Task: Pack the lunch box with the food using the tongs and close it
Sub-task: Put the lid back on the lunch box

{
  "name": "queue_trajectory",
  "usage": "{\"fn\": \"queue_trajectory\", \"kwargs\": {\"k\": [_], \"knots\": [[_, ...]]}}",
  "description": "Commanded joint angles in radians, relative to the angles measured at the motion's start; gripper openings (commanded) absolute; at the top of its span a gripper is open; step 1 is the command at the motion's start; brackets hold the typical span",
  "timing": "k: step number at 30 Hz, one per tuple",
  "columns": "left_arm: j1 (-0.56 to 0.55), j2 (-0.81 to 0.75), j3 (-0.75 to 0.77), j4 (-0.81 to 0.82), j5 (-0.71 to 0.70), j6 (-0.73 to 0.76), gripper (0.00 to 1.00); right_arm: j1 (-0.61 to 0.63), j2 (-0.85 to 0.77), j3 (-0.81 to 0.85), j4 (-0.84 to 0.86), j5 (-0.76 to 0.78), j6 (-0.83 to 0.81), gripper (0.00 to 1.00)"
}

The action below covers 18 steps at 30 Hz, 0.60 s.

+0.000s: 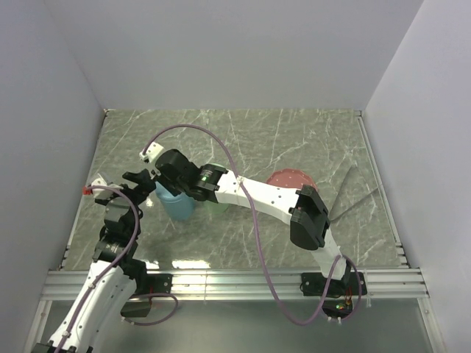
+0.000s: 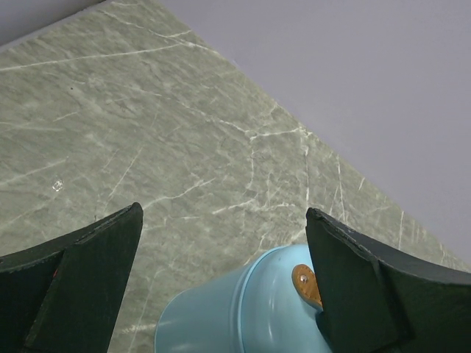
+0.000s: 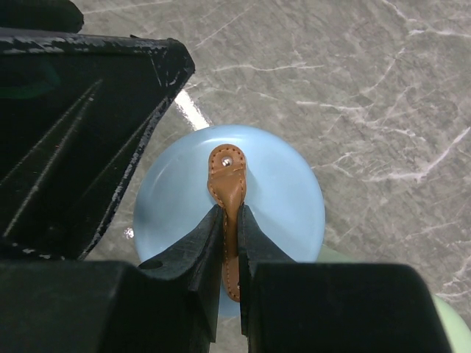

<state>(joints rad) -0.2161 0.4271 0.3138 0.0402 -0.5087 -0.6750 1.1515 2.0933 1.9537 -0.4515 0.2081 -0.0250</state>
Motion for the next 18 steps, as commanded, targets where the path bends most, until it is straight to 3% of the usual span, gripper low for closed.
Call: {"fn": "queue_trajectory", "kwargs": {"k": [1, 10, 13, 14, 18], "knots": [[0.004, 0.019, 0.002, 0.044, 0.021, -0.020, 0.99, 0.014, 0.010, -0.018, -0.021, -0.035, -0.001, 0.01], [0.006, 0.058, 0.004, 0.069, 0.029, -0.017, 0.99, 0.014, -0.001, -0.050, -0.016, -0.015, 0.010, 0.01], [0.006, 0.045, 0.004, 0.067, 0.025, -0.015, 0.99, 0.016, -0.033, -0.073, 0.006, 0.001, 0.016, 0.05], [0.006, 0.041, 0.004, 0.066, 0.024, -0.014, 0.99, 0.016, -0.042, -0.079, 0.017, 0.001, 0.017, 0.17], [0.006, 0.021, 0.007, 0.061, 0.022, -0.011, 0.99, 0.019, -0.093, -0.136, 0.076, -0.022, 0.017, 0.39]]}}
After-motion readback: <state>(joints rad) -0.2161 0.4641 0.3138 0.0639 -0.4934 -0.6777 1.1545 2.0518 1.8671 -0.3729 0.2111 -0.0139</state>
